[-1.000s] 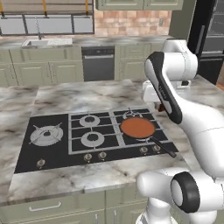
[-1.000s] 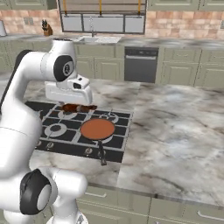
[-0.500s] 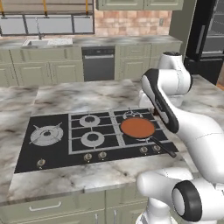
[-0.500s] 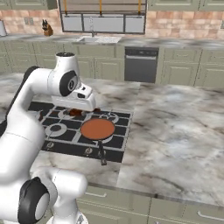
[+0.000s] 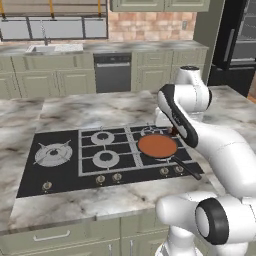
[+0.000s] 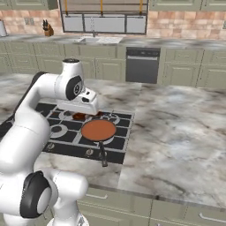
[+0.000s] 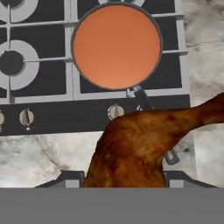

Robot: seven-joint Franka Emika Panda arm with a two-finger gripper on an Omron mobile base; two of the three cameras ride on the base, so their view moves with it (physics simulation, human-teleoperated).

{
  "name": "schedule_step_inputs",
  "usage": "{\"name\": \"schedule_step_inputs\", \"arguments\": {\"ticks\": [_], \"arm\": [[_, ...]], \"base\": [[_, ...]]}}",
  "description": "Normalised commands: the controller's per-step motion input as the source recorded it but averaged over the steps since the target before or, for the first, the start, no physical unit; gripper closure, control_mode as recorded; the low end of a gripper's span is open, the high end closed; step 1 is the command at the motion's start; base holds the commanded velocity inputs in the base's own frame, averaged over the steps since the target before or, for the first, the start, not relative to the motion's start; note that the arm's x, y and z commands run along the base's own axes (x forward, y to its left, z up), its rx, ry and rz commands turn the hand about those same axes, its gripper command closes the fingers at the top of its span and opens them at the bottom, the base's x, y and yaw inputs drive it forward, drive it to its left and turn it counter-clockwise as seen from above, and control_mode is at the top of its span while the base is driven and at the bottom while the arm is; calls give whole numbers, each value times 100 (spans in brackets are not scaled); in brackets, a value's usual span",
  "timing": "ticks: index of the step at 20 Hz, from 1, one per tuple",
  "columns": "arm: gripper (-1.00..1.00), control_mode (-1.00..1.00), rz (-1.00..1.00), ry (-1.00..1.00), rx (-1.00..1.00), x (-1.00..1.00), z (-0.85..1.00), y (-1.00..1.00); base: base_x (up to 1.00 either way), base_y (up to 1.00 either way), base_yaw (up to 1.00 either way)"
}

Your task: Retrieve the chicken drumstick from the fridge and place it on the saucepan with marinade on the stove.

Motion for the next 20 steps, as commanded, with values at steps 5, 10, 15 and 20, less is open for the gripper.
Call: {"name": "schedule_step_inputs", "arguments": {"ticks": [5,10,15,20], "arm": [[100,-100,0,2,0,36,-24,0],[100,-100,0,1,0,49,-20,0],[100,-100,0,0,0,55,-14,0],[100,-100,0,0,0,53,-19,0]], "base": [[0,0,0],[0,0,0],[0,0,0],[0,0,0]]}}
